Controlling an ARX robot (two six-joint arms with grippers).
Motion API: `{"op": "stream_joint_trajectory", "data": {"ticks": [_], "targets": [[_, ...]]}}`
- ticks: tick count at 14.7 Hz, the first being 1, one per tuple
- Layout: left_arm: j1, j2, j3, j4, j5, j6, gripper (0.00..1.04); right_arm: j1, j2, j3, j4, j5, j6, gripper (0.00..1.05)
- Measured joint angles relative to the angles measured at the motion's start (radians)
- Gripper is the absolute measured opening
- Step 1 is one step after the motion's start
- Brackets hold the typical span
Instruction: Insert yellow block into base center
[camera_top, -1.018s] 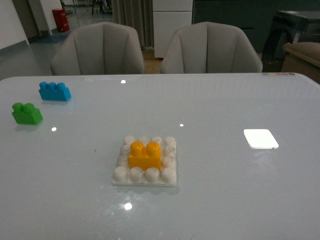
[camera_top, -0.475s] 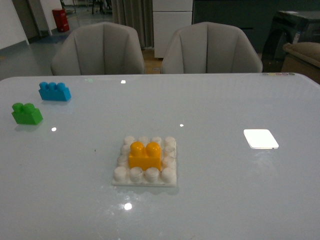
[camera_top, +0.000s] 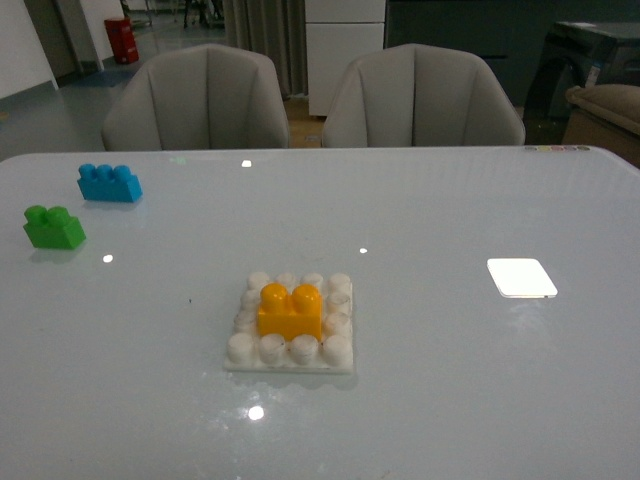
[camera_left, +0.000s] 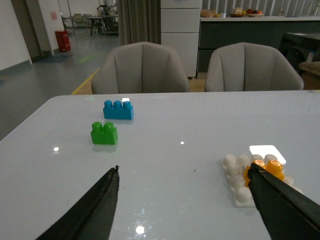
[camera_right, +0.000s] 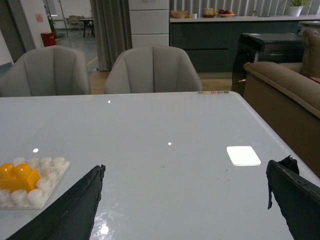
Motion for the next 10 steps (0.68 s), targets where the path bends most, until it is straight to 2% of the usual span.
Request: {"op": "stream_joint_trajectory", "data": {"ticks": [4,5,10], "targets": [[0.0,0.0,0.0,0.0,0.0,0.0,0.9,0.0,0.0,0.0,0.0,0.0,0.0,0.98],[0.0,0.0,0.0,0.0,0.0,0.0,0.99,0.0,0.0,0.0,0.0,0.0,0.0,0.98],[0.0,0.0,0.0,0.0,0.0,0.001,0.98,0.0,0.0,0.0,0.0,0.0,0.0,0.98]]}}
